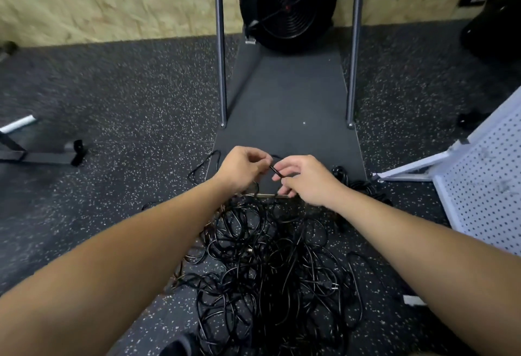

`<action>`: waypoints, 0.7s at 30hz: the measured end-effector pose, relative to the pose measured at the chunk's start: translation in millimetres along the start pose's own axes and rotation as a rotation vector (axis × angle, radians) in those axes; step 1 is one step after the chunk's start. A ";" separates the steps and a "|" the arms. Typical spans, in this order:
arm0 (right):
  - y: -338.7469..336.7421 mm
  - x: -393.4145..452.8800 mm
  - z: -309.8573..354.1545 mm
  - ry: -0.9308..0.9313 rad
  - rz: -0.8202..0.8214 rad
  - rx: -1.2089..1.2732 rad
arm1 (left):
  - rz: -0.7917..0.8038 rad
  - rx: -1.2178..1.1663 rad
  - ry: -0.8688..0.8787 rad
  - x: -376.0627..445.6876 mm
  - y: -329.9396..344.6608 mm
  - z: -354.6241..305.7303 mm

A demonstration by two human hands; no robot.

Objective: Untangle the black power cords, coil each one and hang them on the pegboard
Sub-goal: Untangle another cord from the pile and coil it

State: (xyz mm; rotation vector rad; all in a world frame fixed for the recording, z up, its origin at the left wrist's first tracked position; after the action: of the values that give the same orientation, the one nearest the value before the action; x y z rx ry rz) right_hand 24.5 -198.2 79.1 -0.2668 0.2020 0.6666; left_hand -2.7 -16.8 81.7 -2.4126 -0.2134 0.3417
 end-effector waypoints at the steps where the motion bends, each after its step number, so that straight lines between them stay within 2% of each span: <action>1: -0.5 -12.0 19.9 -0.020 0.013 -0.011 | -0.006 -0.012 0.030 -10.2 -14.0 -16.3; 4: -1.3 -48.6 77.9 -0.091 0.030 -0.075 | -0.028 -0.064 0.099 -48.4 -54.0 -61.9; 10: -25.9 -117.3 169.4 -0.281 -0.162 -0.322 | 0.022 -0.053 0.311 -129.1 -104.8 -144.9; 14: -14.4 -145.2 208.2 -0.319 -0.083 -0.431 | 0.116 -0.078 0.456 -177.6 -117.5 -189.6; 16: -1.3 -155.9 218.4 -0.320 -0.020 -0.467 | 0.099 -0.136 0.507 -191.5 -124.6 -199.7; 19: 10.7 -171.5 204.8 -0.202 0.043 -0.253 | 0.051 -0.180 0.496 -198.6 -129.0 -191.1; 21: 6.6 -179.6 179.4 -0.102 0.017 -0.084 | 0.038 -0.219 0.450 -198.2 -129.4 -177.4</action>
State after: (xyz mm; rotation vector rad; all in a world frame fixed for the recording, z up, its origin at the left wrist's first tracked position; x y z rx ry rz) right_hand -99.9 -242.4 296.0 -0.3114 0.0782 0.7047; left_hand -146.4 -75.4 333.5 -2.6360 -0.0014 -0.2225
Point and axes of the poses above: each hand's wrist, its own x-axis towards the middle knuckle, its own y-axis out of the palm, z = x × y, the point moved 7 cm from there along x, towards the middle knuckle, and after that the axes turned 12 degrees about x, right-handed, at the moved point
